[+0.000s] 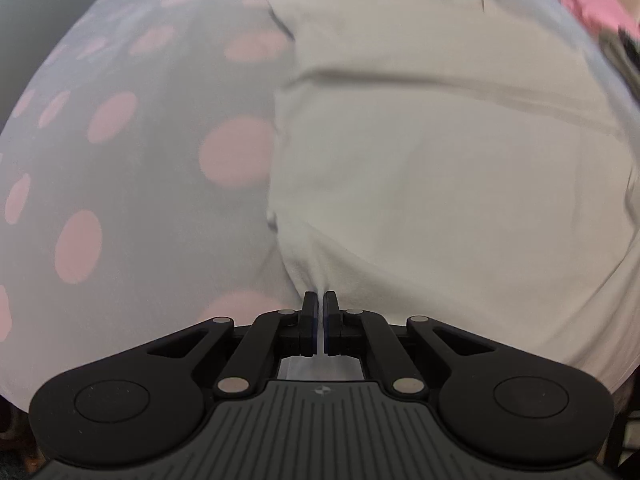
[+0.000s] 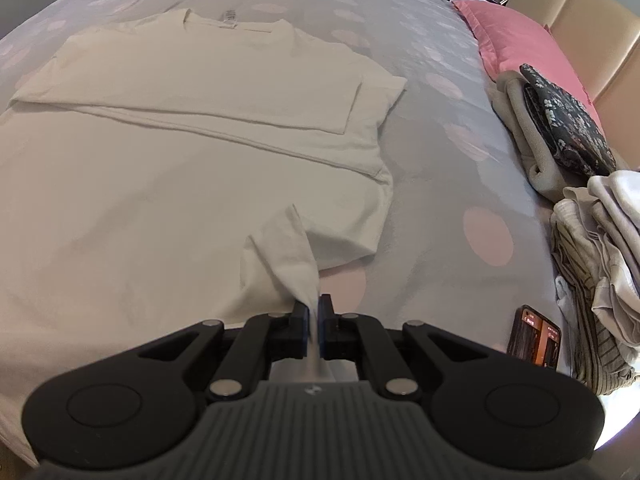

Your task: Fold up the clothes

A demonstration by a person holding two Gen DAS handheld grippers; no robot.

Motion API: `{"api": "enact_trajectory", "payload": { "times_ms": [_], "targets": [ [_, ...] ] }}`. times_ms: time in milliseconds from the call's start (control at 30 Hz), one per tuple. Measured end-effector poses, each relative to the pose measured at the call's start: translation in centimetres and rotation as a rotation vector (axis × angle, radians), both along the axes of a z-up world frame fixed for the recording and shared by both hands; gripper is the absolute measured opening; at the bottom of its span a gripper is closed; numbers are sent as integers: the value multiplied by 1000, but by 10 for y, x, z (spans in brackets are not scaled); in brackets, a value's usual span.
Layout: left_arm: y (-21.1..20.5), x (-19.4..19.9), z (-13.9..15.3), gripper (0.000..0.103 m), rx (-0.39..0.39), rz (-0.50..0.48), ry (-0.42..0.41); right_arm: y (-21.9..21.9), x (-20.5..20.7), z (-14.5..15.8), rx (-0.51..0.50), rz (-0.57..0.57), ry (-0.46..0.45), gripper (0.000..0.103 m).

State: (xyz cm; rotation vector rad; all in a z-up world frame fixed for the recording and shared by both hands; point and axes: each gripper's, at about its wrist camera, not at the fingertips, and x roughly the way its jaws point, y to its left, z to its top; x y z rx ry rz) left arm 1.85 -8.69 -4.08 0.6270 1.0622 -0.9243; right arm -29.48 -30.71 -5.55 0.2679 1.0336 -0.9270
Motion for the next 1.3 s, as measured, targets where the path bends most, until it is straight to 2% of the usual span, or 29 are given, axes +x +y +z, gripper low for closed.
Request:
{"api": "enact_trajectory", "payload": {
  "times_ms": [200, 333, 500, 533, 567, 600, 700, 800, 933, 1000, 1167, 1300],
  "targets": [
    [-10, 13, 31, 1, -169, 63, -78, -10, 5, 12, -136, -20, -15, 5],
    [-33, 21, 33, 1, -243, 77, -152, -22, 15, 12, -179, -37, -23, 5],
    [-52, 17, 20, 1, -203, 59, -204, -30, 26, -2, -181, -45, 25, 7],
    [-54, 17, 15, 2, -188, 61, -204, -30, 28, -5, -187, -43, 37, 12],
    [-55, 17, 12, 2, -176, 64, -207, -29, 28, -7, -198, -40, 47, 23],
    [-55, 16, 9, 2, -168, 68, -216, -27, 28, -8, -212, -36, 53, 28],
    [-52, 4, 9, 10, -155, 59, -281, -21, 27, -9, -250, -28, 68, 33],
    [-49, -12, 12, 10, -158, 31, -369, -15, 23, -4, -278, -37, 46, 44],
    [-45, -34, 23, 14, -207, -21, -466, 1, 20, 4, -360, -26, 6, 63],
    [-45, -43, 28, 14, -226, -62, -471, 11, 21, 8, -390, 7, -16, 69],
    [-46, -71, 29, 14, -267, -173, -488, 43, 27, 10, -437, 184, -24, 69],
    [-46, -94, 22, 14, -251, -309, -473, 69, 26, 8, -406, 362, -23, 69]
  ]
}}
